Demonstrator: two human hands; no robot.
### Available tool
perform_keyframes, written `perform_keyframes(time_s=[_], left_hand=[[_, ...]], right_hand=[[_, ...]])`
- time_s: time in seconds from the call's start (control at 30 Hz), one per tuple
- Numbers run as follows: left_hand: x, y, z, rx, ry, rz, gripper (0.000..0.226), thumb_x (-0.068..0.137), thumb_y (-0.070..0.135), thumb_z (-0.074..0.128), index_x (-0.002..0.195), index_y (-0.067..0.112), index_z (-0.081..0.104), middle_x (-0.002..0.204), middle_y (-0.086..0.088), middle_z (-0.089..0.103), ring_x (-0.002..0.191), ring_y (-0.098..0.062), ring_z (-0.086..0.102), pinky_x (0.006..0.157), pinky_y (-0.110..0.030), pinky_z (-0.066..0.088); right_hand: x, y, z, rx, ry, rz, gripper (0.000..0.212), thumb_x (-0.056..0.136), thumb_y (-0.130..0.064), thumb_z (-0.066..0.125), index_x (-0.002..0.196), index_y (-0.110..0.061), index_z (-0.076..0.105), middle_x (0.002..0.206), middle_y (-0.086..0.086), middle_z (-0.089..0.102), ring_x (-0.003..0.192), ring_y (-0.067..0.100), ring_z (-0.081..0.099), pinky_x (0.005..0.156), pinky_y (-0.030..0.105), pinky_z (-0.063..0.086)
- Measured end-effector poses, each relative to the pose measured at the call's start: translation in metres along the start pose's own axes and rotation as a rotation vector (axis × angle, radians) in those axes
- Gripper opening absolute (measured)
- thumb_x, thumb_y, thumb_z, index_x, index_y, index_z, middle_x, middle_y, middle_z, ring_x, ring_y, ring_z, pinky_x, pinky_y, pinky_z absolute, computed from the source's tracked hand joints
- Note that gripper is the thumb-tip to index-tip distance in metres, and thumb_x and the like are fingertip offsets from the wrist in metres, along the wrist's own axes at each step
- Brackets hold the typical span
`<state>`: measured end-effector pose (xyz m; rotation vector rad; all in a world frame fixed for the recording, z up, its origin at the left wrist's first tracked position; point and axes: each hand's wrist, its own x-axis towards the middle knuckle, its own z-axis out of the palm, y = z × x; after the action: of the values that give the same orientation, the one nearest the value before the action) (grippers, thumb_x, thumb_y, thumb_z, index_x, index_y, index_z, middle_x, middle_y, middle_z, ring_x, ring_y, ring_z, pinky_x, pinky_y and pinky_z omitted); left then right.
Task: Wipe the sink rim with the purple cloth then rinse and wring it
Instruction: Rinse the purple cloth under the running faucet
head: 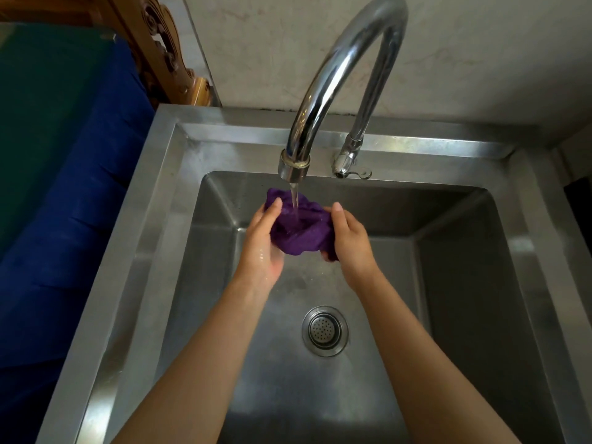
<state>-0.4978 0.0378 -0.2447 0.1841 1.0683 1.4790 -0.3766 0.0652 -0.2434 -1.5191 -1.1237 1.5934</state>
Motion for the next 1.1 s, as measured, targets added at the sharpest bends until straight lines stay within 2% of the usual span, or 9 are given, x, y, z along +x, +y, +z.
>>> perform_keyframes(time_s=[0.1,0.23,0.37,0.43,0.5,0.63,0.8,0.97,1.1], left_hand=[[-0.001,-0.002,-0.002,-0.201,-0.073,-0.079,0.052,0.081,0.030,0.060,0.127,0.007,0.052,0.109,-0.011,0.067,0.104,-0.027,0.063,0.089,-0.042,0.051],[-0.001,-0.006,0.002,-0.225,-0.079,-0.089,0.064,0.070,0.034,0.071,0.126,0.013,0.048,0.096,-0.009,0.070,0.088,-0.026,0.069,0.074,-0.041,0.056],[0.008,-0.009,0.007,-0.022,0.109,0.069,0.034,0.088,0.007,0.056,0.117,0.020,0.046,0.100,-0.008,0.064,0.075,-0.019,0.068,0.068,-0.034,0.058],[0.011,-0.008,0.006,0.173,0.169,0.087,0.030,0.092,0.005,0.049,0.113,0.026,0.053,0.098,-0.007,0.063,0.076,-0.015,0.065,0.068,-0.025,0.055],[0.009,-0.005,0.005,0.328,0.126,0.050,0.016,0.095,0.016,0.047,0.100,0.017,0.063,0.082,-0.003,0.064,0.073,-0.012,0.063,0.063,-0.019,0.051],[-0.002,-0.004,0.008,0.262,-0.041,-0.073,0.060,0.099,0.038,0.025,0.053,0.020,0.059,0.045,0.008,0.055,0.044,-0.004,0.055,0.047,-0.016,0.044],[-0.004,-0.007,0.020,0.271,0.178,-0.194,0.036,0.084,0.034,0.051,0.052,0.019,0.044,0.045,0.002,0.040,0.042,-0.014,0.040,0.042,-0.020,0.030],[-0.005,-0.003,0.023,0.690,0.299,0.134,0.030,0.088,0.034,0.055,0.061,0.019,0.058,0.060,0.000,0.057,0.060,-0.018,0.053,0.059,-0.031,0.042],[0.008,0.013,0.014,0.641,0.286,0.086,0.040,0.082,0.052,0.058,0.058,0.020,0.056,0.061,0.000,0.061,0.061,-0.014,0.058,0.065,-0.029,0.048]], right_hand=[[-0.008,-0.004,-0.003,0.080,-0.019,0.010,0.039,0.100,-0.037,0.033,0.101,-0.010,0.061,0.059,0.004,0.050,0.041,0.010,0.045,0.040,0.020,0.038],[-0.013,-0.008,0.000,-0.147,-0.011,0.020,0.039,0.100,-0.037,0.032,0.096,-0.009,0.058,0.064,0.006,0.055,0.043,0.013,0.050,0.040,0.022,0.042],[-0.029,-0.011,0.009,-0.567,0.078,-0.169,0.029,0.096,-0.040,0.036,0.109,-0.023,0.056,0.098,0.006,0.068,0.085,0.026,0.064,0.071,0.037,0.052],[-0.043,-0.016,0.018,-0.741,0.119,-0.348,0.026,0.094,-0.042,0.043,0.109,-0.027,0.057,0.102,0.003,0.067,0.090,0.027,0.063,0.070,0.036,0.048],[-0.053,-0.022,0.028,-0.857,0.117,-0.490,0.026,0.093,-0.043,0.046,0.107,-0.026,0.059,0.100,0.004,0.065,0.083,0.031,0.064,0.063,0.035,0.046],[-0.047,-0.032,0.047,-0.941,0.212,-0.664,0.039,0.089,-0.046,0.038,0.083,-0.016,0.063,0.071,0.005,0.063,0.052,0.031,0.062,0.044,0.028,0.040],[-0.016,-0.041,0.043,-0.983,0.220,-0.515,0.039,0.099,-0.036,0.033,0.091,-0.007,0.057,0.089,0.015,0.067,0.080,0.039,0.064,0.060,0.034,0.034],[0.001,-0.036,0.023,-0.835,0.263,-0.256,0.042,0.100,-0.037,0.027,0.100,-0.007,0.055,0.095,0.019,0.067,0.092,0.040,0.061,0.067,0.037,0.039],[-0.034,-0.029,0.030,-0.830,0.175,-0.414,0.033,0.097,-0.042,0.034,0.103,-0.014,0.050,0.098,0.012,0.064,0.087,0.037,0.061,0.065,0.038,0.042]])
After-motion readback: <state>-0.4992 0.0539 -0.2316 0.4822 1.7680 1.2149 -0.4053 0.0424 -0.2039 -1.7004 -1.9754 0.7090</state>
